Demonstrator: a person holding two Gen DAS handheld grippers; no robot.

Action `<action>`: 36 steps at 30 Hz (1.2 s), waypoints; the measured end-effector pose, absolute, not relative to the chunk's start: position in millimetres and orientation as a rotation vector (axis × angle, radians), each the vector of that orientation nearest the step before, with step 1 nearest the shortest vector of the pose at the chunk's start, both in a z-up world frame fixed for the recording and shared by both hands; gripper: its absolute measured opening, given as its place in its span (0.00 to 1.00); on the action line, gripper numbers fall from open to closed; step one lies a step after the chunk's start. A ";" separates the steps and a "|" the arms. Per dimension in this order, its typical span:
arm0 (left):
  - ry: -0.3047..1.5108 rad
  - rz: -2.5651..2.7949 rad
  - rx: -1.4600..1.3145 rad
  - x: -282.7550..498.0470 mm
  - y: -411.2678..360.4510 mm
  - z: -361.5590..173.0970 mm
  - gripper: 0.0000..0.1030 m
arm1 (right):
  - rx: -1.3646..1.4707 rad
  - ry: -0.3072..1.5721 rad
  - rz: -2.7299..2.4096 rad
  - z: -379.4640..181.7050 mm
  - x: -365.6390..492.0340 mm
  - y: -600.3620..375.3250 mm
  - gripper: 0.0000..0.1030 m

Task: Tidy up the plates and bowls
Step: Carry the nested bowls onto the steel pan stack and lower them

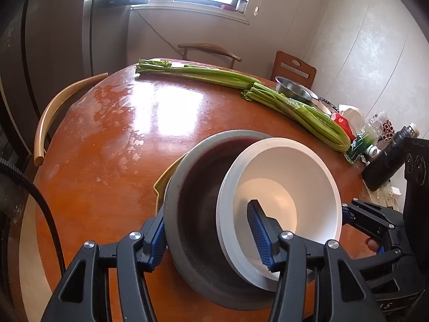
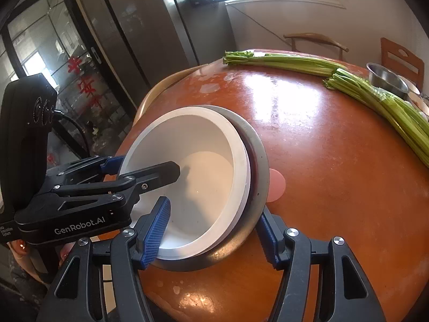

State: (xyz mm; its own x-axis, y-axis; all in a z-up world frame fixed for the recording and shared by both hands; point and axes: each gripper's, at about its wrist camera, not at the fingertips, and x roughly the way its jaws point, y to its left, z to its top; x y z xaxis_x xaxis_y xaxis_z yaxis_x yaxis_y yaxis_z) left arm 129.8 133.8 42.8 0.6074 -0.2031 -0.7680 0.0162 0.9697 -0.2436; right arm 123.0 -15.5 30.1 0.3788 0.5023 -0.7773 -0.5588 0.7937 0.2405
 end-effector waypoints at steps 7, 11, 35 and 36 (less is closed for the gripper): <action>0.908 -0.121 -0.259 138.0 147.4 34.9 0.53 | -0.085 0.980 0.679 26.6 131.6 -4.3 0.63; 0.912 -0.119 -0.259 142.9 149.7 31.9 0.53 | -0.085 0.986 0.678 24.2 134.2 -3.3 0.63; 0.961 -0.077 -0.231 167.1 141.0 8.3 0.53 | -0.106 1.009 0.660 4.6 153.1 -9.1 0.63; 0.959 -0.077 -0.231 167.5 140.9 8.3 0.53 | -0.105 1.006 0.661 4.5 153.1 -9.7 0.63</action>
